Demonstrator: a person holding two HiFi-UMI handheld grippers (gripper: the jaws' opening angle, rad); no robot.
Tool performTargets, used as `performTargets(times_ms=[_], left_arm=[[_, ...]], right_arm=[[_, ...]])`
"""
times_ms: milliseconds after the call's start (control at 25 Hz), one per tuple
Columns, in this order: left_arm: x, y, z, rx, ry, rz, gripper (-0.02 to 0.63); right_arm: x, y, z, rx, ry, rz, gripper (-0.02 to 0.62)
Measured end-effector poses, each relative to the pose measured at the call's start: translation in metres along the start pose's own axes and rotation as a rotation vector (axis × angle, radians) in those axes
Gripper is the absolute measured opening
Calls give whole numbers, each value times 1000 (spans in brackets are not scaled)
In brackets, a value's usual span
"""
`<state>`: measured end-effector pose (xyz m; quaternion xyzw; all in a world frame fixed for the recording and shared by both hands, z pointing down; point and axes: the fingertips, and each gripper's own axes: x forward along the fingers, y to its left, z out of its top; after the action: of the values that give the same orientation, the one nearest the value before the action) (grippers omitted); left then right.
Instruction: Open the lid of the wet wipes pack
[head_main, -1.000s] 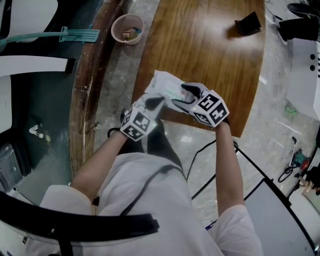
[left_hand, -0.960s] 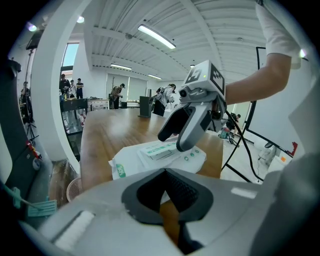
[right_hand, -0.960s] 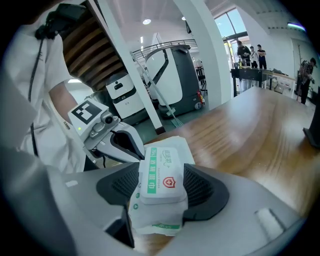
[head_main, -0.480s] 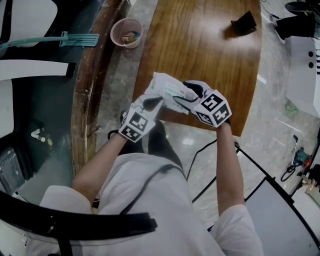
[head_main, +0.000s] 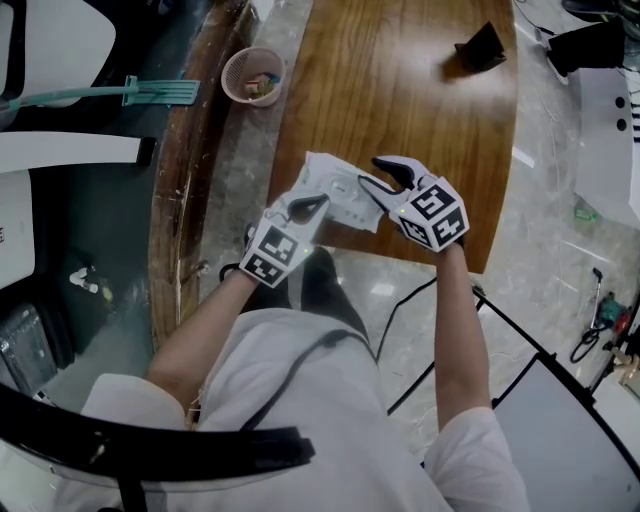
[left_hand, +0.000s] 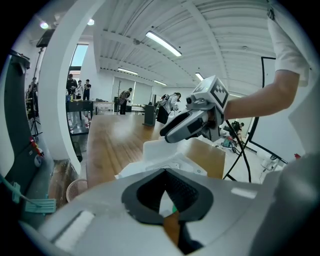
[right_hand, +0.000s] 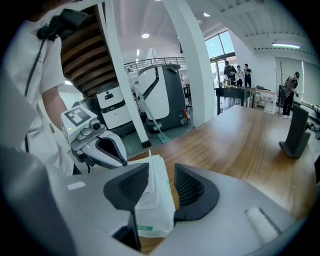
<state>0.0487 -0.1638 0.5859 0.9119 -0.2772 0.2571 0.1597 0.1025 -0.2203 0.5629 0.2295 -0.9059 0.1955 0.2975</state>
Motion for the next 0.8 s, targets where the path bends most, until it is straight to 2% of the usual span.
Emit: performTargets(times_ms=[160,800], left_arm=[[0,-1,1,3,5,2,8],[-5,2,11,12,0,28,8]], right_arm=[[0,-14,-6,18,-13,-47,133],[6,-39,-29,172,-64,-118,118]])
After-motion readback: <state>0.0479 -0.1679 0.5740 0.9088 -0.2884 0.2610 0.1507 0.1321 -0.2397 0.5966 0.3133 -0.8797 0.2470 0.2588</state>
